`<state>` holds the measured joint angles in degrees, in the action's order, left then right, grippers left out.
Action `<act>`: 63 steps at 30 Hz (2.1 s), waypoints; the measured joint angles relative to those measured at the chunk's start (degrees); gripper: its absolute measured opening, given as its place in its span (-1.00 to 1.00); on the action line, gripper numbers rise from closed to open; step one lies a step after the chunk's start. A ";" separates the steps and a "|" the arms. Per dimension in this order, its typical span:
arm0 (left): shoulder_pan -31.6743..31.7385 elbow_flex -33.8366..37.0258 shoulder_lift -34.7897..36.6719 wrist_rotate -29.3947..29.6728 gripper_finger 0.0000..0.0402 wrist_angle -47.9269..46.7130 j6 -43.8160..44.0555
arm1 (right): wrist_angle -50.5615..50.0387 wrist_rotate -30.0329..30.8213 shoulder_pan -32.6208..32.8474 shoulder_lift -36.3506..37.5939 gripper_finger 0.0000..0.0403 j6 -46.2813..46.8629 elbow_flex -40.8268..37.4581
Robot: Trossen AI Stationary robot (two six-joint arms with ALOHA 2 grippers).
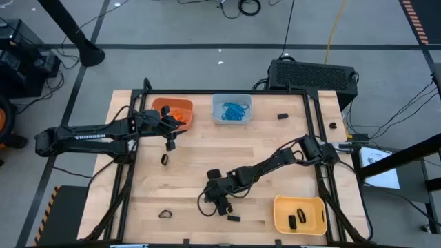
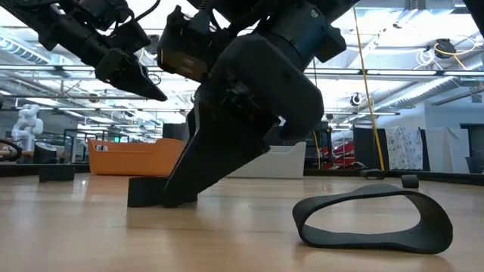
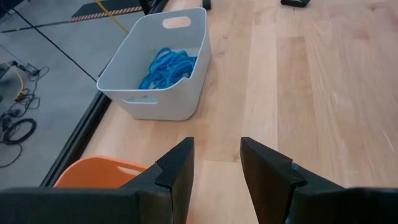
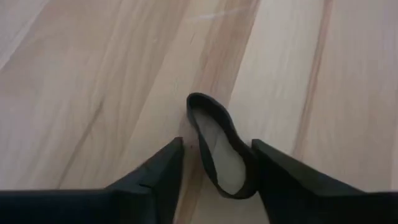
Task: Sort rubber bands into baskets
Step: Put the black rubberband into the yellow bin
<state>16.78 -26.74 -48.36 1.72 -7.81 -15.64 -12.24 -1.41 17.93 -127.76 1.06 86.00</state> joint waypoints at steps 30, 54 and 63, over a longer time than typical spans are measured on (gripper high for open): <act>-0.04 0.00 0.01 0.02 -0.31 1.39 -1.25 | -58.17 -7.64 13.74 26.44 -1.00 50.67 -0.31; -0.04 0.00 0.00 0.04 -0.31 1.44 -1.27 | -63.82 -13.75 36.84 24.46 -0.75 90.97 -0.28; -0.04 0.00 0.02 0.04 -0.31 1.88 -1.27 | -65.03 -13.72 35.48 23.82 -0.41 89.75 -0.28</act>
<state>16.73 -26.74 -48.34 1.76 -5.93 -16.91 -77.27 -15.14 53.42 -103.94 90.81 85.71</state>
